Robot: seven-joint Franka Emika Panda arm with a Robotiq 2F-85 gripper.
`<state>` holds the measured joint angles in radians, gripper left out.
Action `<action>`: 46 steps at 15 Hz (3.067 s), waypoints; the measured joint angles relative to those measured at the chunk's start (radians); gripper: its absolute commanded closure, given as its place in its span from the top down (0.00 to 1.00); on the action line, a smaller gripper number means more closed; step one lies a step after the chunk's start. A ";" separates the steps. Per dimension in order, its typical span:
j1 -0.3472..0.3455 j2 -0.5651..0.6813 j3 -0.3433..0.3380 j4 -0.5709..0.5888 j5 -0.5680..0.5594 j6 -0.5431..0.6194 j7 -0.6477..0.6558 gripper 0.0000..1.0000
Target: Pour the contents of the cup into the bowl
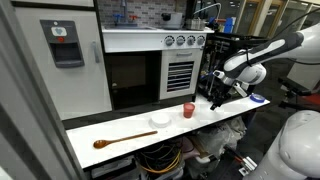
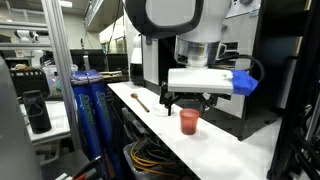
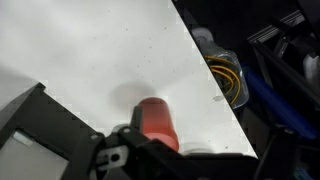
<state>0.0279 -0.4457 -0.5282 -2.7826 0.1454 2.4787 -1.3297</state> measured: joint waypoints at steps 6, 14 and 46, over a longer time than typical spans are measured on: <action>0.026 0.057 0.001 0.000 0.157 0.037 -0.178 1.00; 0.019 0.053 0.009 0.001 0.157 0.036 -0.177 1.00; 0.218 0.323 -0.239 0.028 1.159 -0.048 -1.061 1.00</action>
<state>0.2461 -0.1231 -0.7669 -2.7545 1.3040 2.4310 -2.3903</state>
